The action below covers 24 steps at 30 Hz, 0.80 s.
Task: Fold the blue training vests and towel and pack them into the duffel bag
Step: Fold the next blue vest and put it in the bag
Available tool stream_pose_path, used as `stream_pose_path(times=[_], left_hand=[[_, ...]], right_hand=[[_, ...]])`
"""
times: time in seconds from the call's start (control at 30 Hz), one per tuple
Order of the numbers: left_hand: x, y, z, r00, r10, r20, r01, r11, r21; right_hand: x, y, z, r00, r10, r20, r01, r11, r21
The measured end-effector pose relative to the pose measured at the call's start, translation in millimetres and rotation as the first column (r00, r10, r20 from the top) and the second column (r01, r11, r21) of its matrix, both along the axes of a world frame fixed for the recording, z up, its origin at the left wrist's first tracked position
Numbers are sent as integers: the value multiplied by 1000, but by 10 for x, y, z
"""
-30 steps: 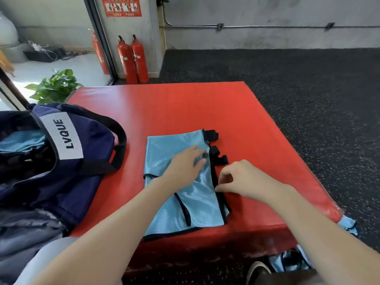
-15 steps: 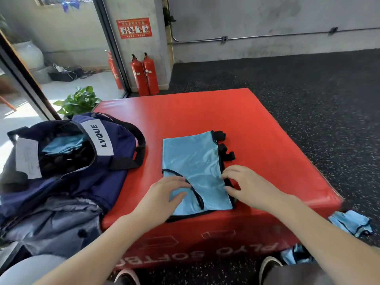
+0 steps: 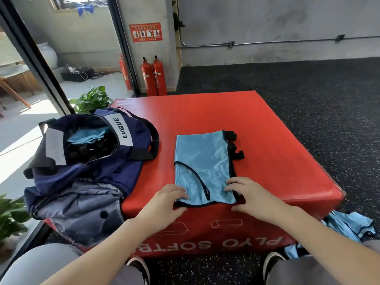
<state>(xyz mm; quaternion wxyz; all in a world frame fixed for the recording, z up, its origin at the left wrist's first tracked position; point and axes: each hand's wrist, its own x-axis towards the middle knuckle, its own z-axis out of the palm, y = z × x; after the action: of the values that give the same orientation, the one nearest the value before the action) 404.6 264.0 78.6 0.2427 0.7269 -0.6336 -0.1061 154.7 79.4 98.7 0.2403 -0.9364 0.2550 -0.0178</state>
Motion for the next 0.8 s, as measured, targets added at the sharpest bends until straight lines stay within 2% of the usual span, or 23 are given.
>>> stream_pose_path(times=[0.13,0.3,0.37,0.5,0.6,0.7,0.8], left_hand=[[-14,48,68,998,27,-56,-31,997,-66],[-86,74,155,985,81,-150,-94,992,-82],[-107,77,199,977,108,-182,-125,989,-83],[-198,78,353,933,108,-343,-165,976,-142],[-285,48,487,873,104,-476,-221,955,-197],[-279,-62,537,839,125,-530,-285,930,-233],[-215,-203,522,821,144,-553,-322,916,-239]], right_hand=[[-54,29,-25,998,5,69,0,997,-77],[-106,20,3,998,45,53,-36,988,-152],[-121,27,66,993,62,97,-46,986,-159],[-132,84,271,959,-88,268,74,995,61],[-89,78,371,902,-162,400,88,977,197],[16,23,432,851,-207,482,95,965,246],[129,-40,451,857,-215,469,115,966,233]])
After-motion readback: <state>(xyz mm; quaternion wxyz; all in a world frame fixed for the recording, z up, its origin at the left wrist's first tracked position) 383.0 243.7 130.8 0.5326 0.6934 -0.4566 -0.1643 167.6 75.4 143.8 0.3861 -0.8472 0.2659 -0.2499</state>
